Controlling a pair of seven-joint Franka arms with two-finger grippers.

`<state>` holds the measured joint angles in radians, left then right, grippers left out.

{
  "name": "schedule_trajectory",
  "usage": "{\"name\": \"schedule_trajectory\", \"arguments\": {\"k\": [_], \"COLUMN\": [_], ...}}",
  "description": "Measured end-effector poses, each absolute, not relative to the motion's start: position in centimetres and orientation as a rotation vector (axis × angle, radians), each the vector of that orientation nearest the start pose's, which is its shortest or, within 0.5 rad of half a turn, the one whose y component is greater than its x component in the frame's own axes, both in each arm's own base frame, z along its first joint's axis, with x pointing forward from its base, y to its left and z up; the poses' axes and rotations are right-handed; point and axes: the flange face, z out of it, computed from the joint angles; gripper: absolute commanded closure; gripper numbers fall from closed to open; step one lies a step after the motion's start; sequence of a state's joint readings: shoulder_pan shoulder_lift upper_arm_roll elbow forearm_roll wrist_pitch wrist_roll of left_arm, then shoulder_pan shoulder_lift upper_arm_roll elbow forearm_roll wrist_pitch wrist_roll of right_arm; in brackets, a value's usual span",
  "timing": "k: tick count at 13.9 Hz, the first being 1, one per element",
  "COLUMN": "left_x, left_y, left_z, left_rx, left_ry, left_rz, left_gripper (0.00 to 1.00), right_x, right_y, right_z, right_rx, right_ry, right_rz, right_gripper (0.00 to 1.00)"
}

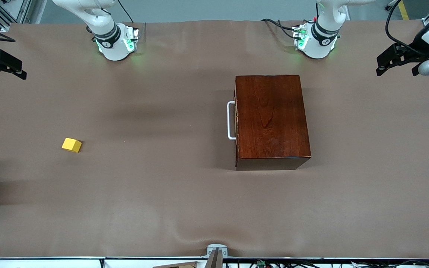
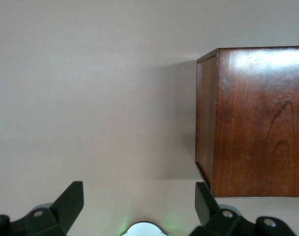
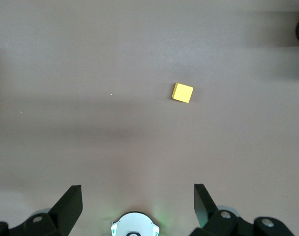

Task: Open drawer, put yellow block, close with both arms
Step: 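Move the left gripper to the white drawer handle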

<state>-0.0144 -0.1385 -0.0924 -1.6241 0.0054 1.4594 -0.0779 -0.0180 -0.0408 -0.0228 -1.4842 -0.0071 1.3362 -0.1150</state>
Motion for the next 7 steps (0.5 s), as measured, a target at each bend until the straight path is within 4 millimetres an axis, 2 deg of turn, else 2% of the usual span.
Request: {"name": "schedule_trajectory", "arguments": {"k": [7], "left_x": [49.61], "left_y": [-5.64], "left_z": [66.35], "left_rx": [-3.121], "left_ry": [0.043], "left_rz": [0.036], "left_gripper": [0.0], "right_x": [51.55], "right_y": [-2.22], "right_z": [66.63], "right_rx": [-3.132], "right_ry": [-0.115], "right_rz": [0.171], "right_gripper": [0.0]}}
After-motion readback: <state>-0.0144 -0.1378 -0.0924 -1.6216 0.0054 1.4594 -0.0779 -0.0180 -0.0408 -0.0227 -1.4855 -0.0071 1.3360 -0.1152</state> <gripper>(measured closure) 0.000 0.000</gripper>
